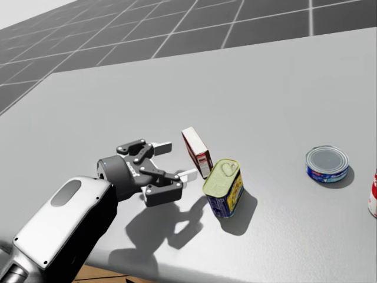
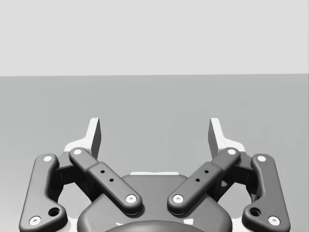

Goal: Grasp the pudding box and hold it up.

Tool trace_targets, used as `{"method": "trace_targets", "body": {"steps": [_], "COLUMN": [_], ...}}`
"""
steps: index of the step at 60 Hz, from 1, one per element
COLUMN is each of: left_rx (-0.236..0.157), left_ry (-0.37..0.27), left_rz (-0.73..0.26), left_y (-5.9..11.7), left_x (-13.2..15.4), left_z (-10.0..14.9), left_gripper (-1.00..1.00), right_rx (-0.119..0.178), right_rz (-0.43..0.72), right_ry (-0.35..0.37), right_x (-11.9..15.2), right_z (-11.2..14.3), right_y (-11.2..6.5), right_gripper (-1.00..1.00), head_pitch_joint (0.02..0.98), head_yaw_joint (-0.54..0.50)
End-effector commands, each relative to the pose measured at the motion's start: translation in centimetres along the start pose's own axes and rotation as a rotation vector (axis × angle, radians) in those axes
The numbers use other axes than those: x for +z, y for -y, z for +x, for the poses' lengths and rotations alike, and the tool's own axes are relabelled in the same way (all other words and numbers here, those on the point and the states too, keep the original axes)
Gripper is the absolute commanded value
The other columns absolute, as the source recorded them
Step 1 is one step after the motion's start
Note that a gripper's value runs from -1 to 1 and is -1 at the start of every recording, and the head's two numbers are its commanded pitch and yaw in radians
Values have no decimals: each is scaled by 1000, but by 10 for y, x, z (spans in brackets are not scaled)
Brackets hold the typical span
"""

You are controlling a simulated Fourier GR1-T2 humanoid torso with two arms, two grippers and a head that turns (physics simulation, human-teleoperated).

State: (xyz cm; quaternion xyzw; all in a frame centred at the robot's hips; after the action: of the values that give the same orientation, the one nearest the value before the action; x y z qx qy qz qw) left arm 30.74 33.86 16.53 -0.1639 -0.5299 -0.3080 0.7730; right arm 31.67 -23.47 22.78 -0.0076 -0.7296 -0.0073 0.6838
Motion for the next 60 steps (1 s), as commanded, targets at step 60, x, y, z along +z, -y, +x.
{"method": "trace_targets", "body": {"steps": [60], "left_rx": [0], "left_ry": [-45], "left_rz": [-23], "left_y": [-12], "left_x": [-59], "left_z": [8], "left_gripper": [-1000], "right_rx": [8], "right_rz": [9], "right_ry": [-1], "right_x": [0], "right_z": [0], "right_y": [0], "right_gripper": [-1000], "head_pitch_joint": [773], "head_yaw_joint": [371]}}
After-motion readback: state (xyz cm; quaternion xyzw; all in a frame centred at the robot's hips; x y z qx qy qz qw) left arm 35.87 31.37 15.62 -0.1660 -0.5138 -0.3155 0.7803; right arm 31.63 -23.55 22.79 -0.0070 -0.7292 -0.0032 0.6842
